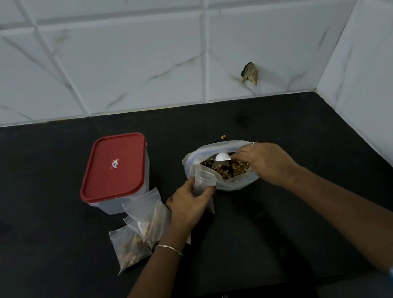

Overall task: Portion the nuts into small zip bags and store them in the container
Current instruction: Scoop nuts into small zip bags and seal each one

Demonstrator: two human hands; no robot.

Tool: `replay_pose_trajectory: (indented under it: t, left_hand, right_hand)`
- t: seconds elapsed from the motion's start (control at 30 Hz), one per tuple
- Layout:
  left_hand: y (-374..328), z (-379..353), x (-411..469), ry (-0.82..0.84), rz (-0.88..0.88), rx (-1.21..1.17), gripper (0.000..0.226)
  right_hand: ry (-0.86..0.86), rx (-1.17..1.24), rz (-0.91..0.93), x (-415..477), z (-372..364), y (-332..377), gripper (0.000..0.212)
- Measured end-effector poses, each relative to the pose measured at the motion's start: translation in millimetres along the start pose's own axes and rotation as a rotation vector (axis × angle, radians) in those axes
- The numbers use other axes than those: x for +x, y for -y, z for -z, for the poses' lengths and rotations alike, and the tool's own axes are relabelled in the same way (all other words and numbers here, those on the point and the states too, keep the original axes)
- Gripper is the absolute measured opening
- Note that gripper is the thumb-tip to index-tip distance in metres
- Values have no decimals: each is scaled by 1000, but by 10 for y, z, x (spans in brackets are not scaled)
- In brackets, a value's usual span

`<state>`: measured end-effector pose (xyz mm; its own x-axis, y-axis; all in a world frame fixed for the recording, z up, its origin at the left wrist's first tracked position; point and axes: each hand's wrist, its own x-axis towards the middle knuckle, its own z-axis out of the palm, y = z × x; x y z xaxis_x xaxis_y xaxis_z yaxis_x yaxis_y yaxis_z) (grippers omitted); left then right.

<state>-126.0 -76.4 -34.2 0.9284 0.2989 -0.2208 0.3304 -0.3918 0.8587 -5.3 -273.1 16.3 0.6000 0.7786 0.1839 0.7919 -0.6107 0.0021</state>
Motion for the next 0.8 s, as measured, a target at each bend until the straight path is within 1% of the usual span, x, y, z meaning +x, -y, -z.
replay_pose_trajectory:
  t: [0.07,0.13,0.23,0.3,0.37,0.43,0.5,0.6,0.67,0.73,0.8]
  left_hand:
    - [36,-45,-45,-9,-9,-44,36]
    - [66,-78,-66,5,-14,-84,36]
    - [54,-78,-53,59,0,-129,44]
    - [21,-60,-46,91,17,-168,43]
    - [9,-45,-41,112,35,-197,38]
    - [-1,-33,-46,132,41,-199,40]
    - [3,-27,-36,148,50,-182,43]
    - [7,-19,2,173,69,-144,39]
    - [5,-23,23,198,74,-118,43]
    - [12,-31,49,214,71,-68,50]
    - [25,-45,76,228,63,-23,51]
  right_hand:
    - [17,-24,-31,-38,-71,43,42]
    - [3,11,-59,-91,-196,53,40]
    - [-87,195,-190,-173,-354,59,38]
    - [-113,323,-289,-195,-337,105,32]
    - [-70,457,-378,-199,-238,134,30]
    - [8,545,-434,-216,-151,100,30]
    - [28,556,-454,-231,-112,61,30]
    - [-20,479,-445,-240,-158,105,30]
    - [-58,476,-446,-233,-234,175,30]
    - [-87,541,-521,-216,-307,233,30]
    - [-129,630,-652,-212,-373,281,31]
